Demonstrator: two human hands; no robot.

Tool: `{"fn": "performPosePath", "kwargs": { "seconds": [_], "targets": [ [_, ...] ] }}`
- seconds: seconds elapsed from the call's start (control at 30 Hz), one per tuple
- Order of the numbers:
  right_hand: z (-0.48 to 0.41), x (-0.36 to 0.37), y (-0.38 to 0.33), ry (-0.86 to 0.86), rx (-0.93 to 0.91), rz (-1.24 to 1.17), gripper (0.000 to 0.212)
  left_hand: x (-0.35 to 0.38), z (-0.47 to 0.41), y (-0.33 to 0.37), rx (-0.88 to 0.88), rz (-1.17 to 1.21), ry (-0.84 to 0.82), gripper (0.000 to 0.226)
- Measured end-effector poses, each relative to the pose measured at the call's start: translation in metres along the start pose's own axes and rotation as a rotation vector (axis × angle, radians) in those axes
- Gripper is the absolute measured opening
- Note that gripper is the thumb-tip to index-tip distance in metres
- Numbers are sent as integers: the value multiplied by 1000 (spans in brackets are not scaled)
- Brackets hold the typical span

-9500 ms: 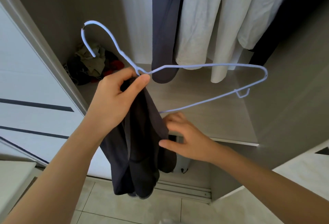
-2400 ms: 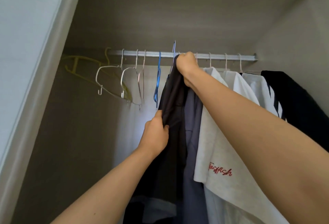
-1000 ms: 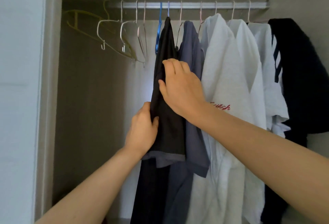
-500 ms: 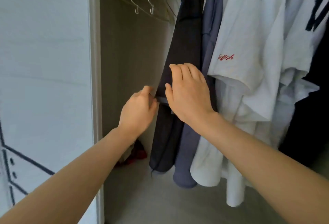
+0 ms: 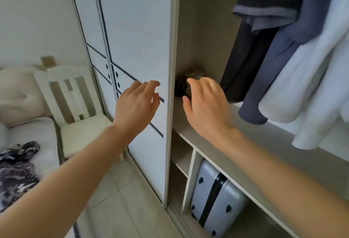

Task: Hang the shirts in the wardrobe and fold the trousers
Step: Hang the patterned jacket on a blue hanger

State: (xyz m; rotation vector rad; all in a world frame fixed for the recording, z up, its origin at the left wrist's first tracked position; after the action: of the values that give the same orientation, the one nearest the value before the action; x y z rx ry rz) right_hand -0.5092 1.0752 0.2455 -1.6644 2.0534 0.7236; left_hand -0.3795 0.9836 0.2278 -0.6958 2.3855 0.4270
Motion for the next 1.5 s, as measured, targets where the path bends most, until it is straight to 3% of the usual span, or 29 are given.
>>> {"fn": "performPosePath", "kwargs": {
  "seconds": [0.2,0.53,0.67,0.83,1.0,1.2,1.5],
  "targets": [
    [63,56,-72,-202,-89,-221,38,0,99,-55,-188,-95,-103,28],
    [125,153,-185,-477,-301,-354,32,17,210,-147,-399,-210,-230,27],
    [119,195,-242,-517,-443,-381,20,25,253,-197,-532,-217,-275,22],
    [105,255,-316,-564,-578,-475,21,28,311,-278,-777,-251,-311,14],
    [88,322,-383,-706,-658,-492,14,29,350,-351,-1030,-251,-407,21],
    [71,394,-444,-835,-785,-515,14,41,368,-430,-1157,-293,-508,26],
    [31,513,-523,-901,-991,-561,15,72,376,-528,-1416,-308,-457,22]
  ]
}}
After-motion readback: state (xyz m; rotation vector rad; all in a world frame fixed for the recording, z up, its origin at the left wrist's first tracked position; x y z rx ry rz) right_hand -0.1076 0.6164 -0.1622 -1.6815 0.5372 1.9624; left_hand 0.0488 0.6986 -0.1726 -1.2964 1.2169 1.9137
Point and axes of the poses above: each hand's wrist, its own z-axis away from the middle knuckle, its own x-axis out of the palm, y = z × x, the point moved 7 cm from there along -z, towards the middle knuckle, and after that the axes turned 5 degrees about z, right-handed, at the moved point
